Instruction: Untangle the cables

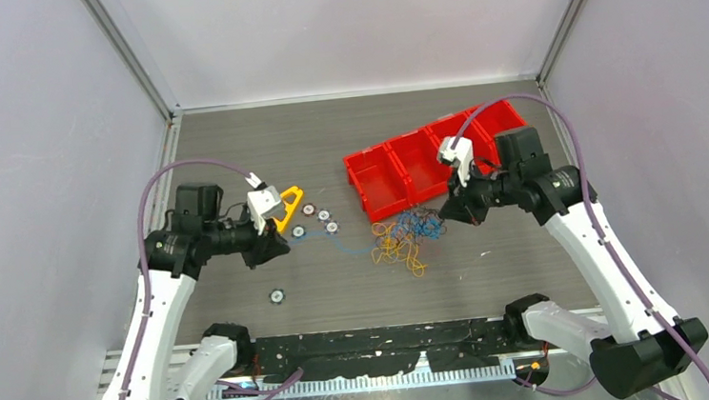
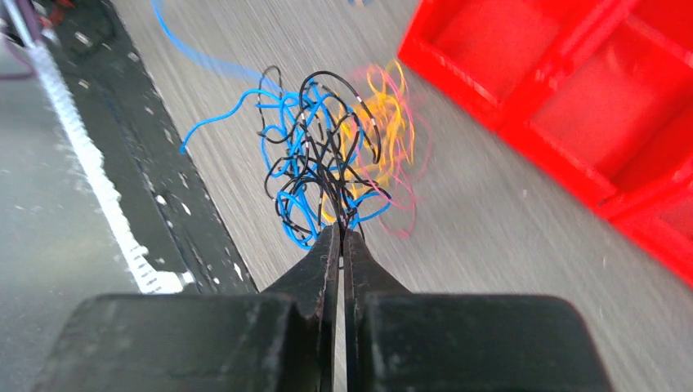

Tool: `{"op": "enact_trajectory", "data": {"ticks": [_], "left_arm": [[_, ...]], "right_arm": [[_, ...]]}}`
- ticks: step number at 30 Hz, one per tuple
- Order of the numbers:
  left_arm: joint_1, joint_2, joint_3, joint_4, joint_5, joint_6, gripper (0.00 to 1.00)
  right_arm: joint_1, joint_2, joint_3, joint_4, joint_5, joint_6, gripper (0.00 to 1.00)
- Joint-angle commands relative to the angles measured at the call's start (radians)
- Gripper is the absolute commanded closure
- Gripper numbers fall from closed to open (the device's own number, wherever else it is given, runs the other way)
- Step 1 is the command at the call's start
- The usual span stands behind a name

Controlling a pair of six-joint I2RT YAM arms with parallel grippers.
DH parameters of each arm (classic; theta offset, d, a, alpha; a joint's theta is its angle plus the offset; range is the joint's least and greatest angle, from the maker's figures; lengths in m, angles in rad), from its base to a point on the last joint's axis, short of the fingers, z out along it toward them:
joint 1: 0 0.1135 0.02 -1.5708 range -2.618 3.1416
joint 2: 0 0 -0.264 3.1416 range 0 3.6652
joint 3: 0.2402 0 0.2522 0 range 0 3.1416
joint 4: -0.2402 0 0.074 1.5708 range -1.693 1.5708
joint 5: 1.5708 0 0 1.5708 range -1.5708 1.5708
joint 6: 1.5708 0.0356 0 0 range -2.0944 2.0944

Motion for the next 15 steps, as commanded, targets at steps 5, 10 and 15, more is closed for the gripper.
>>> {"op": "enact_trajectory", "data": {"ticks": [5, 10, 15], "left_arm": [[-0.208, -0.034, 0.122, 0.346, 0.099, -0.276, 0.17], [-0.45, 0.087, 0.15, 0.573, -0.076, -0.455, 0.0], [-0.544, 0.251, 0.15, 0.69, -0.078, -0.605, 0.0]], "right_arm": [[0.029, -0.008, 0.184, 0.208, -0.352, 0.237, 0.95], [0.125, 0.019, 0.178, 0.256, -0.342, 0.272, 0.95], [0.157, 0.023, 0.162, 0.303, -0.367, 0.327, 0.95]]}}
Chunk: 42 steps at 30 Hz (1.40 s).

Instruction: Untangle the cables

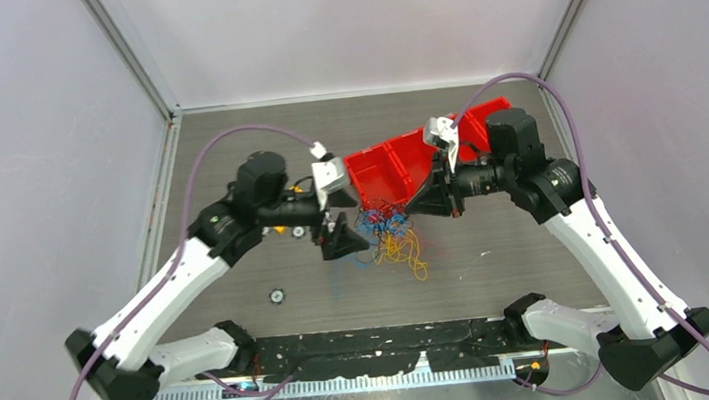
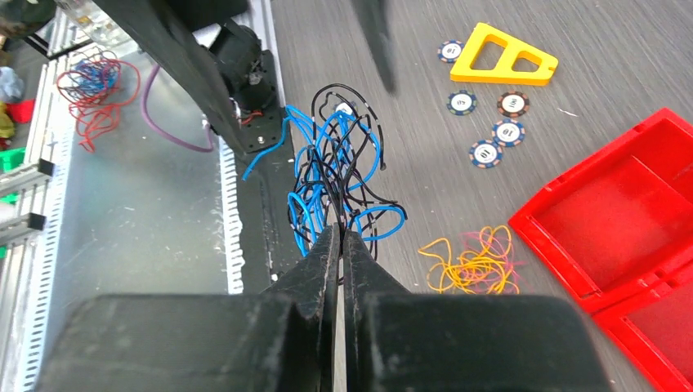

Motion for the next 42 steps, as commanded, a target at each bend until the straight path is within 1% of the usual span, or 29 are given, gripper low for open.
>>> {"op": "enact_trajectory", "data": {"ticks": [1, 2, 4, 6, 7, 8, 9, 10, 11, 13, 15, 17, 19, 22, 25, 26, 27, 29, 33, 35, 37, 39, 42], "left_arm": [[-0.049, 0.118, -0.017, 0.225, -0.054, -0.205, 0.05], [-0.05, 0.127, -0.034, 0.262, -0.053, -0.23, 0.17], [-0.05, 0.134, -0.053, 0.287, -0.044, -0.249, 0.48], [-0.029, 0.114, -0.078, 0.274, 0.009, -0.246, 0.94], [-0.005, 0.094, -0.091, 0.252, 0.055, -0.239, 1.0], [0.031, 0.066, -0.111, 0.2, 0.092, -0.228, 1.0], [0.078, 0.039, -0.13, 0.145, 0.115, -0.21, 1.0], [0.136, 0.006, -0.15, 0.084, 0.134, -0.166, 1.0], [0.195, -0.03, -0.167, 0.006, 0.148, -0.106, 1.0], [0.336, -0.101, -0.19, -0.173, 0.151, 0.096, 1.0], [0.41, -0.132, -0.198, -0.349, 0.115, 0.319, 1.0], [0.479, -0.142, -0.207, -0.487, 0.097, 0.477, 1.0], [0.539, -0.144, -0.217, -0.563, 0.08, 0.584, 1.0], [0.618, -0.14, -0.239, -0.599, 0.041, 0.7, 1.0], [0.67, -0.115, -0.254, -0.608, -0.004, 0.776, 1.0], [0.679, -0.102, -0.256, -0.617, -0.014, 0.81, 1.0], [0.68, -0.092, -0.263, -0.612, -0.03, 0.83, 1.0], [0.715, -0.079, -0.282, -0.583, -0.065, 0.839, 1.0], [0.723, -0.054, -0.328, -0.554, -0.116, 0.909, 1.0], [0.724, -0.047, -0.349, -0.531, -0.13, 0.926, 1.0], [0.725, -0.038, -0.365, -0.509, -0.133, 0.927, 1.0], [0.724, -0.025, -0.374, -0.486, -0.145, 0.92, 1.0], [0.725, 0.006, -0.392, -0.446, -0.212, 0.933, 1.0]], "right_arm": [[0.013, -0.001, 0.004, 0.083, -0.061, 0.068, 0.95], [0.014, 0.0, 0.004, 0.082, -0.065, 0.064, 0.95], [0.016, -0.003, -0.002, 0.079, -0.072, 0.063, 0.95], [0.012, -0.01, -0.012, 0.069, -0.056, 0.051, 0.95], [-0.003, -0.012, -0.014, 0.051, -0.038, 0.046, 0.95], [-0.022, -0.018, -0.015, 0.039, -0.032, 0.032, 0.94], [-0.071, -0.019, -0.015, 0.005, -0.03, 0.02, 0.94], [-0.1, -0.02, -0.012, -0.016, -0.033, -0.012, 0.95], [-0.159, -0.02, -0.004, -0.069, -0.035, -0.035, 0.95], [-0.234, -0.017, 0.012, -0.154, -0.035, -0.141, 0.95], [-0.29, -0.018, 0.017, -0.208, -0.024, -0.197, 0.95], [-0.337, -0.017, 0.012, -0.243, -0.017, -0.242, 0.95], [-0.384, -0.007, 0.01, -0.274, -0.011, -0.281, 0.95], [-0.488, 0.009, 0.02, -0.325, -0.031, -0.329, 0.95], [-0.575, 0.036, 0.043, -0.358, -0.05, -0.376, 0.95], [-0.625, 0.041, 0.061, -0.38, -0.062, -0.391, 0.95], [-0.647, 0.053, 0.081, -0.399, -0.069, -0.413, 0.95], [-0.742, 0.073, 0.119, -0.43, -0.088, -0.443, 0.95], [-0.874, 0.126, 0.207, -0.483, -0.145, -0.481, 0.95], [-0.917, 0.154, 0.257, -0.517, -0.169, -0.499, 0.95], [-0.935, 0.178, 0.293, -0.549, -0.183, -0.519, 0.95], [-0.945, 0.191, 0.313, -0.555, -0.186, -0.523, 0.94], [-0.964, 0.202, 0.328, -0.534, -0.181, -0.493, 0.94]]}}
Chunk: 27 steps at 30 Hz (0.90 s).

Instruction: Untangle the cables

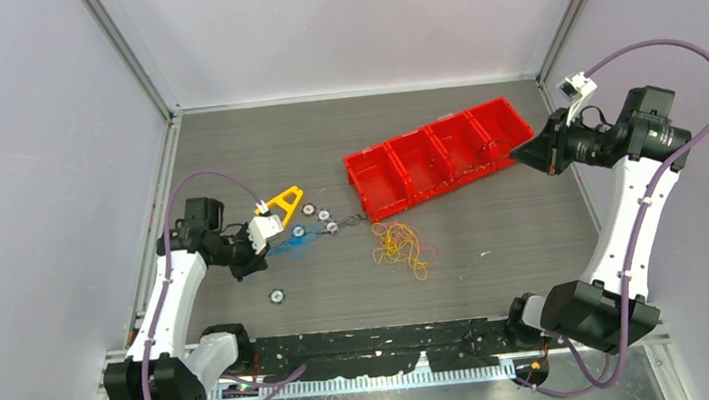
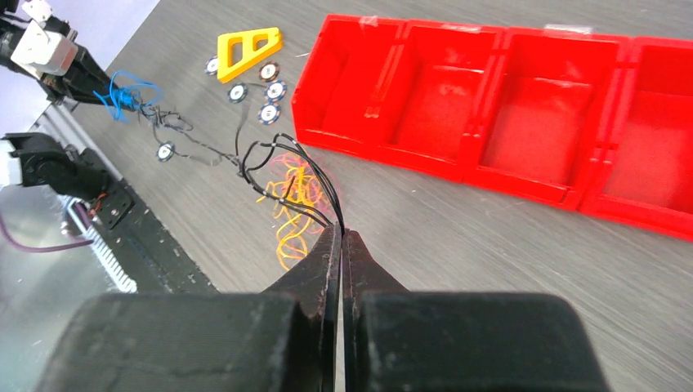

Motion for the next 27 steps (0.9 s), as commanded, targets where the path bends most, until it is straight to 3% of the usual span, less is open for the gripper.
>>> {"op": "enact_trajectory", "data": {"ticks": [1, 7, 11, 17, 20, 23, 27], "left_arm": [[0.021, 0.038, -0.032, 0.061, -0.178, 0.063, 1.0], [0.06, 0.046, -0.053, 0.092, -0.169, 0.118, 1.0], [0.073, 0.074, -0.075, 0.159, -0.245, 0.143, 1.0], [0.094, 0.087, -0.008, 0.125, -0.184, 0.109, 1.0], [0.089, 0.063, 0.072, -0.018, -0.015, 0.108, 1.0], [-0.047, 0.008, 0.101, -0.001, 0.057, -0.027, 1.0], [-0.255, -0.039, 0.06, 0.131, 0.029, -0.194, 1.0]], "right_arm": [[-0.06, 0.016, 0.074, 0.051, 0.011, -0.023, 0.94], [-0.098, 0.058, 0.092, -0.058, 0.054, -0.153, 0.95], [-0.128, 0.073, 0.054, -0.06, 0.102, -0.206, 0.94], [-0.14, 0.057, -0.019, -0.051, 0.171, -0.289, 0.95], [-0.09, 0.043, -0.098, -0.111, 0.239, -0.406, 0.95], [0.046, -0.003, -0.209, -0.093, 0.331, -0.425, 0.95], [0.201, -0.088, -0.408, 0.115, 0.445, -0.325, 0.95]]}}
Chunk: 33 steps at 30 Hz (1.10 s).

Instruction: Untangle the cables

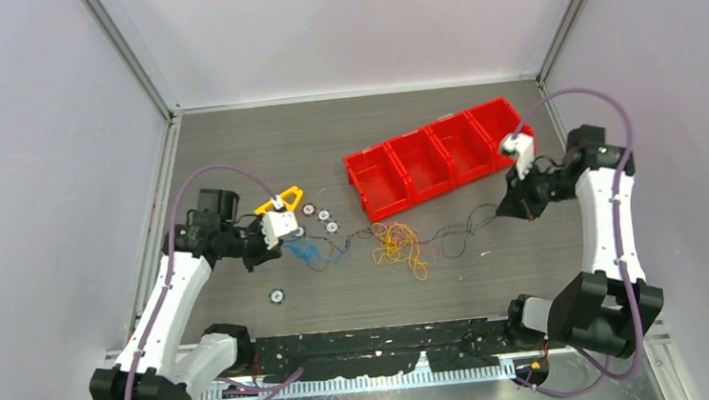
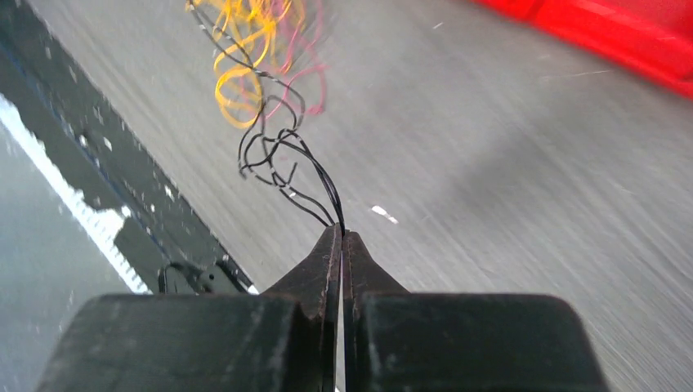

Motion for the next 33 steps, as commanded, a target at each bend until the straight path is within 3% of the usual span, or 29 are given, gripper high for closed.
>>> {"op": "enact_trajectory", "data": {"ticks": [1, 4, 5, 7, 8, 10, 12, 15, 17, 21, 28, 33], "left_arm": [[-0.178, -0.041, -0.023, 0.11, 0.041, -0.197, 1.0], [-0.208, 0.026, -0.042, 0.162, -0.041, -0.206, 0.97], [-0.208, 0.055, -0.042, 0.157, -0.087, -0.173, 0.85], [-0.206, 0.108, -0.03, 0.121, -0.148, -0.104, 0.5], [-0.202, 0.112, -0.013, 0.094, -0.132, -0.085, 0.42], [-0.198, 0.071, 0.025, 0.089, 0.001, -0.116, 0.25], [-0.205, -0.002, 0.055, 0.162, 0.153, -0.227, 0.03], [-0.288, -0.054, 0.088, 0.382, 0.199, -0.502, 0.0], [-0.392, -0.018, 0.149, 0.419, 0.156, -0.568, 0.01], [-0.524, 0.086, 0.219, 0.503, 0.121, -0.696, 0.11], [-0.603, 0.209, 0.271, 0.67, 0.173, -0.784, 0.21], [-0.67, 0.269, 0.328, 0.696, 0.178, -0.816, 0.33]], "right_arm": [[0.131, -0.11, -0.131, 0.168, 0.152, 0.047, 0.95], [0.184, -0.104, -0.167, 0.2, 0.167, 0.059, 0.95], [0.192, -0.088, -0.166, 0.194, 0.157, 0.059, 0.94], [0.217, -0.061, -0.155, 0.168, 0.115, 0.052, 0.94], [0.223, -0.054, -0.14, 0.144, 0.096, 0.047, 0.94], [0.235, -0.038, -0.113, 0.109, 0.012, 0.044, 0.94], [0.258, -0.038, -0.077, 0.074, -0.077, 0.048, 0.94], [0.313, -0.05, -0.031, 0.066, -0.202, 0.089, 0.95], [0.346, -0.061, 0.012, 0.101, -0.251, 0.143, 0.95], [0.397, -0.078, 0.07, 0.134, -0.323, 0.231, 0.94], [0.475, -0.133, 0.133, 0.13, -0.375, 0.268, 0.94], [0.523, -0.179, 0.147, 0.219, -0.373, 0.382, 0.95]]}}
